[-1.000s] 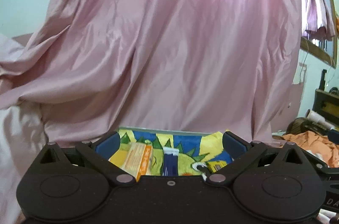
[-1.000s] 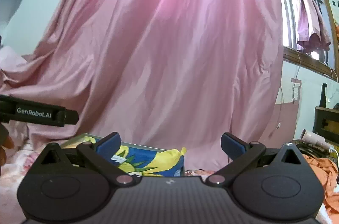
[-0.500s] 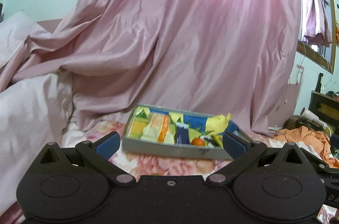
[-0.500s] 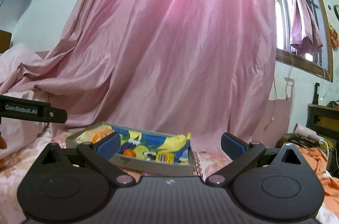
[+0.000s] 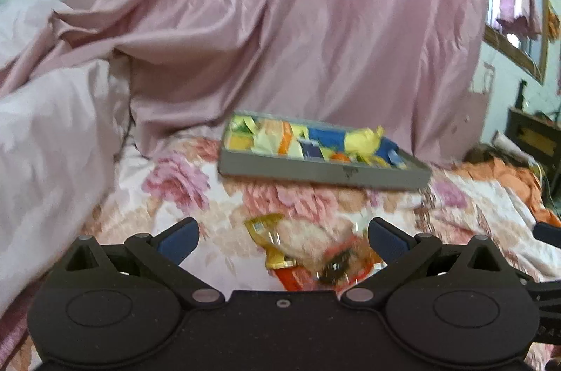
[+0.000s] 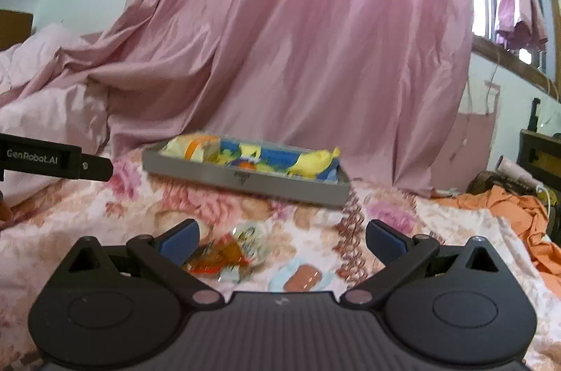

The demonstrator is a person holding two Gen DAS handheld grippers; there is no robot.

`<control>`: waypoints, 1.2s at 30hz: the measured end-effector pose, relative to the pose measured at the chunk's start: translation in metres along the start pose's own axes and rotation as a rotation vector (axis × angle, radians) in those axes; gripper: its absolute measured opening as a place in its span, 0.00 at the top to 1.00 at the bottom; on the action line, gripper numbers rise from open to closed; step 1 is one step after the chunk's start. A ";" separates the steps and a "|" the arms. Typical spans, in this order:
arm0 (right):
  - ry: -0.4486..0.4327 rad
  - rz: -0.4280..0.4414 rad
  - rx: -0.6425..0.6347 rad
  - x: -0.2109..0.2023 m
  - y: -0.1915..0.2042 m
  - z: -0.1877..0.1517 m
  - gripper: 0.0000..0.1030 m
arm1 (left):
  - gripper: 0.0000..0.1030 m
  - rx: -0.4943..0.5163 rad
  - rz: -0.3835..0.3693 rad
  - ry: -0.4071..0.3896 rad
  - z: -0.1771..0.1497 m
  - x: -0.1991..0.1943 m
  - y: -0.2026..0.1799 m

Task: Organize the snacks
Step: 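Move both grippers back toward the sausage pack and snack bag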

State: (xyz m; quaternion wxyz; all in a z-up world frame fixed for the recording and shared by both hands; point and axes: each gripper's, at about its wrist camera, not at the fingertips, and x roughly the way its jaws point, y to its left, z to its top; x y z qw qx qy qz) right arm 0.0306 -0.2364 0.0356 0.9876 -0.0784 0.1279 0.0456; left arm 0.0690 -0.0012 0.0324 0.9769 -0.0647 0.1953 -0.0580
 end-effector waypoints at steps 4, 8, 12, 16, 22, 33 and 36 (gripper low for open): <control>0.053 0.019 -0.017 0.006 0.006 -0.011 0.00 | 0.01 0.011 -0.028 0.052 -0.011 0.005 0.002; 0.122 0.024 -0.035 0.017 0.010 -0.025 0.00 | 0.01 0.050 -0.046 0.093 -0.022 0.010 0.000; 0.175 0.030 -0.031 0.024 0.011 -0.033 0.00 | 0.01 0.080 -0.057 0.135 -0.030 0.018 -0.002; 0.215 0.033 -0.028 0.031 0.011 -0.040 0.00 | 0.01 0.090 -0.061 0.175 -0.038 0.027 -0.002; 0.260 0.045 -0.024 0.042 0.012 -0.046 0.00 | 0.01 0.091 -0.062 0.217 -0.044 0.040 0.001; 0.320 0.038 -0.004 0.061 0.007 -0.055 0.00 | 0.01 0.120 -0.097 0.252 -0.048 0.075 -0.001; 0.325 0.019 -0.014 0.071 0.004 -0.056 0.00 | 0.01 0.141 -0.118 0.254 -0.047 0.085 -0.003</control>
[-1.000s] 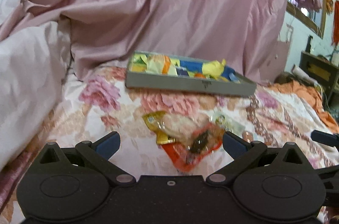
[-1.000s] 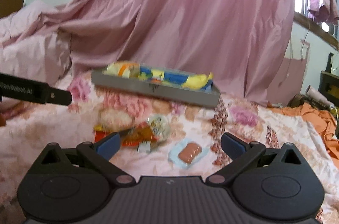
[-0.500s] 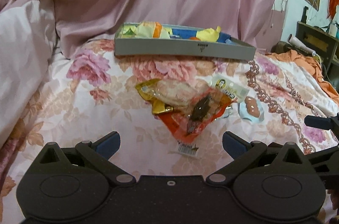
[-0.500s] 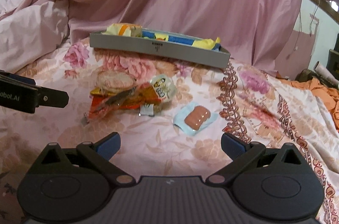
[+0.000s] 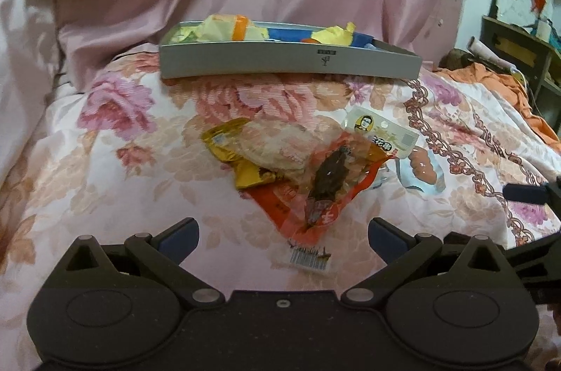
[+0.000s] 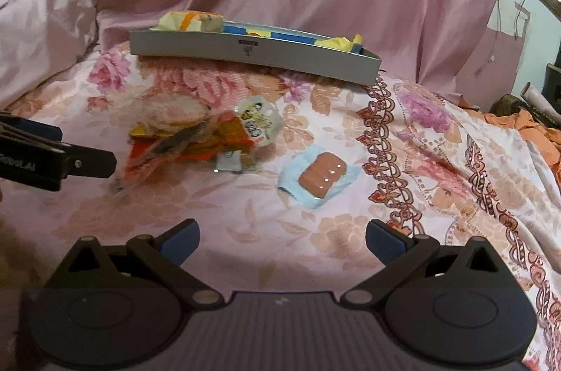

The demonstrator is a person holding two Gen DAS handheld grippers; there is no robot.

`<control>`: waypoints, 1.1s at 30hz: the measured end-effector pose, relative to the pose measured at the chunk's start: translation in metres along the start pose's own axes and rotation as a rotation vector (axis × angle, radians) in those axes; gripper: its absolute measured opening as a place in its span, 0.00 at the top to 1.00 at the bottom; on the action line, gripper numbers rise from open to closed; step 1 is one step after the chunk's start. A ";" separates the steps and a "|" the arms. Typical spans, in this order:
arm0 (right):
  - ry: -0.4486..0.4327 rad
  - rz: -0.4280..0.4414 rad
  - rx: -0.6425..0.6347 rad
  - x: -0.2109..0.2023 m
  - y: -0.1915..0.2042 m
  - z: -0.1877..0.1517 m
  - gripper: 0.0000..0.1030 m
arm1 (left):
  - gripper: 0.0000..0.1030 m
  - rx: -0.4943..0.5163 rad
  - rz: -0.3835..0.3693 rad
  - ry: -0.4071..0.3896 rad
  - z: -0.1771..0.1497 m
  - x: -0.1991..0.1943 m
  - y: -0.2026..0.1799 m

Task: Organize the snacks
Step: 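Move both grippers back toward the sausage pack and snack bag, then grasp the orange dried-snack bag with the left gripper while the right gripper grasps the sausage pack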

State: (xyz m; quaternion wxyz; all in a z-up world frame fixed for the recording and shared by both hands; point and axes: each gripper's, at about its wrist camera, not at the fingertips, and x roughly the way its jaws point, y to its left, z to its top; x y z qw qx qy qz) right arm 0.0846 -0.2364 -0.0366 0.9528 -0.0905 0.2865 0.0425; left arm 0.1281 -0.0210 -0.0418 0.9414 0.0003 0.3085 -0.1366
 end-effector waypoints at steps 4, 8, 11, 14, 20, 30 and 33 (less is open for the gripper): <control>-0.006 0.000 -0.011 0.014 -0.006 0.005 0.00 | 0.01 0.032 -0.031 0.004 0.005 0.012 -0.001; -0.010 0.013 -0.020 0.031 -0.014 0.012 0.00 | 0.01 0.038 -0.066 0.013 0.012 0.024 -0.001; -0.010 0.019 -0.007 0.047 -0.022 0.017 0.00 | 0.01 0.037 -0.096 0.024 0.016 0.034 -0.001; -0.004 0.025 0.008 0.061 -0.029 0.022 0.00 | 0.01 0.029 -0.128 0.037 0.020 0.044 -0.002; 0.008 0.041 0.036 0.087 -0.038 0.030 0.00 | 0.08 0.016 -0.198 0.067 0.026 0.062 -0.006; 0.048 0.089 0.090 0.110 -0.048 0.032 0.10 | 0.43 0.005 -0.222 0.119 0.029 0.072 -0.008; 0.049 0.099 0.115 0.111 -0.051 0.032 0.20 | 0.50 -0.001 -0.218 0.131 0.030 0.072 -0.010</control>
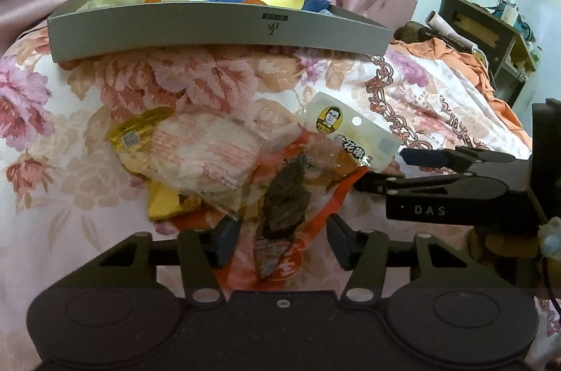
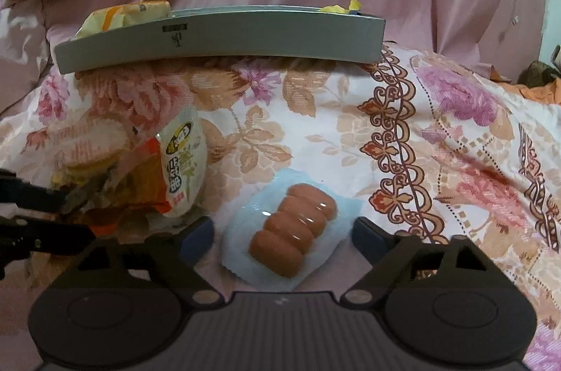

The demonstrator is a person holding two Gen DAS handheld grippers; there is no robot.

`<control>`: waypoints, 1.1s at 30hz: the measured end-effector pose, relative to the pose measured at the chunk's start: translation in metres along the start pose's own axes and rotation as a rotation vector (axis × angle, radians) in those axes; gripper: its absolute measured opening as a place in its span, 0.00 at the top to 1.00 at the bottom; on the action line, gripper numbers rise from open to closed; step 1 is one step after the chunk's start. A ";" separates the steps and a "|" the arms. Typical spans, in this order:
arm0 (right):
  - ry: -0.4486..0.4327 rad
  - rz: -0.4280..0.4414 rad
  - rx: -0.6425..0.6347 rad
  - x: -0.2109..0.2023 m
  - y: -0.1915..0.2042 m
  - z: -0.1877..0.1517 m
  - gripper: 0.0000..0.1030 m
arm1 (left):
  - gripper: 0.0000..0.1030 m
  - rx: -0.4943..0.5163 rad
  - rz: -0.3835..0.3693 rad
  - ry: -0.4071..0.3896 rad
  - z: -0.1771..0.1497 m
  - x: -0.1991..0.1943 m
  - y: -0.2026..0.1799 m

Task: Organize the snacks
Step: 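Grasp the orange dried-snack bag with the left gripper while the right gripper grasps the sausage pack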

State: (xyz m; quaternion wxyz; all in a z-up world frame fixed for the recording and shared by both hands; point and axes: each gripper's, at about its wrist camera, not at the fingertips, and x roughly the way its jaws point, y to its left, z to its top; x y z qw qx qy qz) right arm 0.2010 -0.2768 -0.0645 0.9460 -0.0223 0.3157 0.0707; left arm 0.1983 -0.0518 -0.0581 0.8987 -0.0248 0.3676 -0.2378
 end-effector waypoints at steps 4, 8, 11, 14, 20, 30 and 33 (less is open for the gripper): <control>0.008 0.007 0.013 -0.001 -0.002 0.000 0.22 | 0.52 0.000 0.024 0.024 -0.002 -0.001 -0.005; 0.024 0.015 -0.020 -0.005 0.003 -0.001 0.27 | 0.52 -0.045 0.029 0.039 -0.004 -0.005 -0.004; 0.039 0.032 -0.043 -0.012 0.007 -0.002 0.32 | 0.52 -0.069 0.041 0.057 -0.009 -0.010 -0.003; 0.054 0.052 -0.071 -0.022 0.014 -0.006 0.35 | 0.52 -0.085 0.063 0.071 -0.015 -0.018 -0.004; 0.088 0.071 -0.090 -0.040 0.024 -0.015 0.35 | 0.52 -0.131 0.087 0.086 -0.029 -0.036 -0.002; 0.136 0.118 -0.152 -0.082 0.047 -0.035 0.37 | 0.52 -0.128 0.101 0.076 -0.037 -0.044 -0.006; 0.124 0.116 -0.143 -0.082 0.048 -0.035 0.32 | 0.46 -0.116 0.097 0.070 -0.039 -0.042 -0.006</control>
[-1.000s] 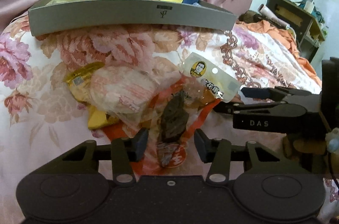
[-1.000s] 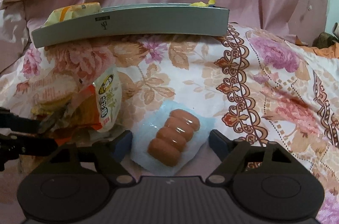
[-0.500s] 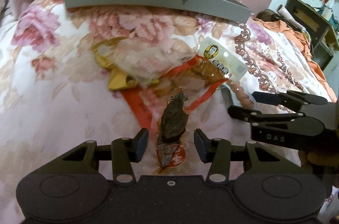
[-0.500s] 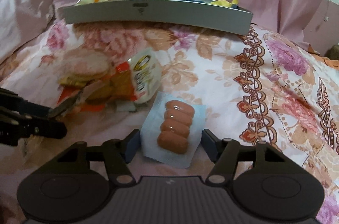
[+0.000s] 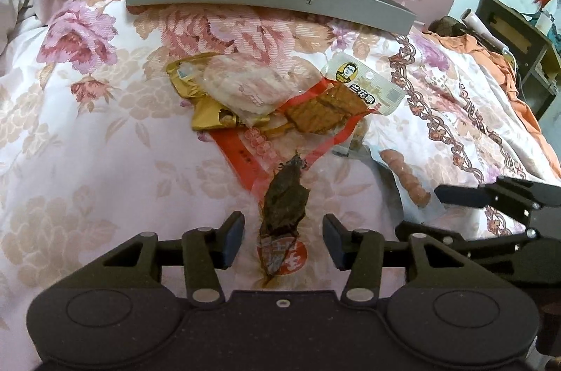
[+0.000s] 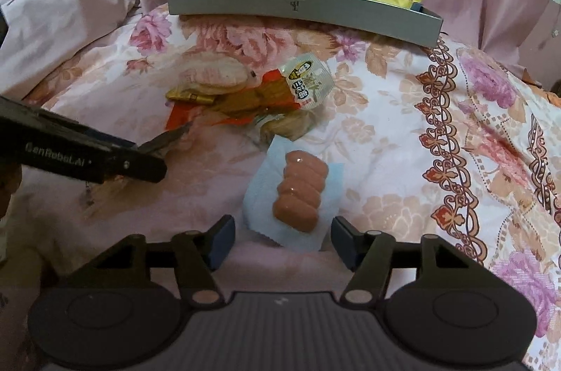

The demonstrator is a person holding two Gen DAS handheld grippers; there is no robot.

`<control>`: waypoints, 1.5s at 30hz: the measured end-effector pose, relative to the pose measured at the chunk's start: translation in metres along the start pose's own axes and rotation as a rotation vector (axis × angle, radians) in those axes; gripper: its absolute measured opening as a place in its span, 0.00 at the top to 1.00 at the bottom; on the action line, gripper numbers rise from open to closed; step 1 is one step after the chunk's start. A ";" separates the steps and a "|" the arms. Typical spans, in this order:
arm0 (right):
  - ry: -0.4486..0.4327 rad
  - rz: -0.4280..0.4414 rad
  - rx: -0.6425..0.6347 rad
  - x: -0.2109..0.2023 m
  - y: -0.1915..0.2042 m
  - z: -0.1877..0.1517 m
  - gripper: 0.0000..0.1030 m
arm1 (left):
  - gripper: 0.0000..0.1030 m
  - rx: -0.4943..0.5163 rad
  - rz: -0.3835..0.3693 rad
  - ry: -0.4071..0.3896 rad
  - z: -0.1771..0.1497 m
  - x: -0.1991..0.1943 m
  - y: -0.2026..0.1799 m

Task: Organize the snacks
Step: 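Grasp the orange dried-snack bag with the left gripper while the right gripper grasps the sausage pack, then lift the snack bag and sausage pack and carry both toward the grey tray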

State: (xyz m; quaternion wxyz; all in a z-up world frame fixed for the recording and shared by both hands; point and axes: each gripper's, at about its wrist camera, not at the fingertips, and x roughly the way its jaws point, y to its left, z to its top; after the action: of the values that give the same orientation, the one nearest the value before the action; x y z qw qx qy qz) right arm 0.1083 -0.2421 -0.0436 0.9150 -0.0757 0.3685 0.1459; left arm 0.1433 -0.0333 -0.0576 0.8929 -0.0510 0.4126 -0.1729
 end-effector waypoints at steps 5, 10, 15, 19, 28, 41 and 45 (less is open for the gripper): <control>-0.046 0.017 0.088 0.008 -0.008 0.003 0.21 | 0.33 0.021 -0.017 -0.007 0.001 0.004 0.000; -0.070 0.003 0.135 0.025 -0.013 0.002 0.21 | 0.31 0.032 -0.005 -0.008 0.003 0.007 0.002; -0.085 -0.008 0.139 0.027 -0.010 0.001 0.28 | 0.52 0.036 0.026 -0.006 0.004 0.008 0.004; -0.084 0.005 0.157 0.024 -0.009 0.001 0.36 | 0.53 0.019 0.018 -0.004 0.003 0.006 0.003; -0.078 -0.009 0.061 0.011 0.009 -0.003 0.40 | 0.53 0.022 0.003 -0.009 0.000 -0.003 -0.011; -0.127 -0.115 -0.197 -0.002 0.045 -0.010 0.42 | 0.54 0.025 0.025 -0.055 -0.003 -0.020 -0.021; -0.149 -0.153 -0.269 -0.005 0.055 -0.013 0.45 | 0.54 0.025 0.030 -0.068 -0.004 -0.025 -0.023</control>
State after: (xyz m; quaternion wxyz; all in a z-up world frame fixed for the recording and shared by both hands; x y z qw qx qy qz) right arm 0.0785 -0.1949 -0.0511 0.9299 -0.2141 0.2698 0.1289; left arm 0.1190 -0.0453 -0.0367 0.9094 -0.0395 0.3807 -0.1627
